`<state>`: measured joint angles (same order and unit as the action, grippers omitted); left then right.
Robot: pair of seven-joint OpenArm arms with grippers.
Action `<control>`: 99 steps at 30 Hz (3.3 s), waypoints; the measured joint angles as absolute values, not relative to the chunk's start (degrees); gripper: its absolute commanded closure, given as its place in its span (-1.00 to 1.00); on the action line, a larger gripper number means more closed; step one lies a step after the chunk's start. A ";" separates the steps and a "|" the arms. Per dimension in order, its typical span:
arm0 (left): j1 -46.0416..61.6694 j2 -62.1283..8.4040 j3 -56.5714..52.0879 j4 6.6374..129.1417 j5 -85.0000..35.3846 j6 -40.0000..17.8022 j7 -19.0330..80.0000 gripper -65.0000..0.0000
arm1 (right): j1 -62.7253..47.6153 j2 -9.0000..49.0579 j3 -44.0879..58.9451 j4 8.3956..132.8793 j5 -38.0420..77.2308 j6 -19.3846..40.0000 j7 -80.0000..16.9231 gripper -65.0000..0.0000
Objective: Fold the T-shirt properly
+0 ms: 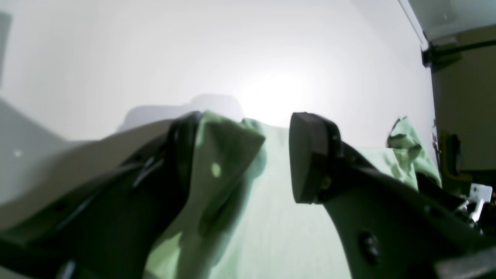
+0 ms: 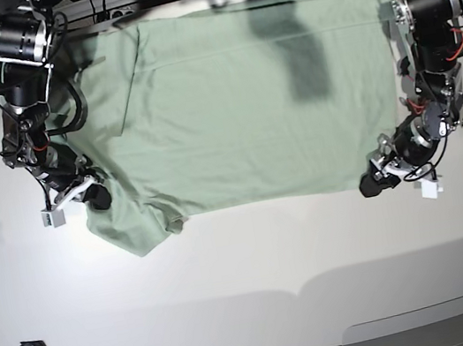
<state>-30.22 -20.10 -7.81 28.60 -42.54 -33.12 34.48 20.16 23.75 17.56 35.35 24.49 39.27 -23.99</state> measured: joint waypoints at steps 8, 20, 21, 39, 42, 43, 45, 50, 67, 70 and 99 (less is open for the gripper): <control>-30.17 -20.86 -7.81 28.53 -41.76 -32.95 32.99 0.59 | 20.16 23.77 17.56 35.35 24.49 39.27 -23.99 1.00; -29.54 -22.76 -7.62 28.27 -44.16 -37.78 32.36 1.00 | 20.10 23.68 17.56 38.13 24.38 39.27 -28.18 1.00; -29.54 -23.03 -7.60 28.27 -45.45 -38.54 32.86 1.00 | 19.97 23.64 17.56 39.18 24.12 39.27 -29.26 1.00; -28.73 -31.51 -7.60 28.25 -75.31 -39.31 57.49 1.00 | 12.16 23.66 17.32 62.15 33.43 39.46 -46.33 1.00; -27.97 -31.90 -7.60 28.27 -78.54 -39.38 60.01 1.00 | 7.44 23.73 17.34 69.78 33.58 39.42 -46.96 1.00; -27.57 -31.99 -7.57 28.40 -79.55 -39.44 60.49 1.00 | 5.82 23.66 17.63 72.31 33.65 39.55 -47.86 1.00; -26.57 -32.25 -7.55 29.17 -81.36 -39.57 62.81 1.00 | 2.76 23.64 18.52 76.38 34.11 39.68 -48.97 1.00; -22.00 -33.01 -7.55 35.09 -83.35 -39.48 68.25 1.00 | -3.25 23.59 25.08 82.83 34.52 39.70 -50.46 1.00; -3.57 -37.45 -7.44 54.35 -83.64 -39.51 73.58 1.00 | -14.22 23.46 46.78 83.46 61.49 39.68 -70.81 1.00; -2.72 -37.47 -7.44 54.39 -83.66 -39.53 73.30 1.00 | -16.12 23.31 46.98 83.50 61.36 39.68 -70.70 1.00; -3.03 -47.53 -45.43 55.68 -83.37 -39.51 68.23 0.44 | -14.00 22.24 53.04 93.93 56.36 39.70 -62.65 0.21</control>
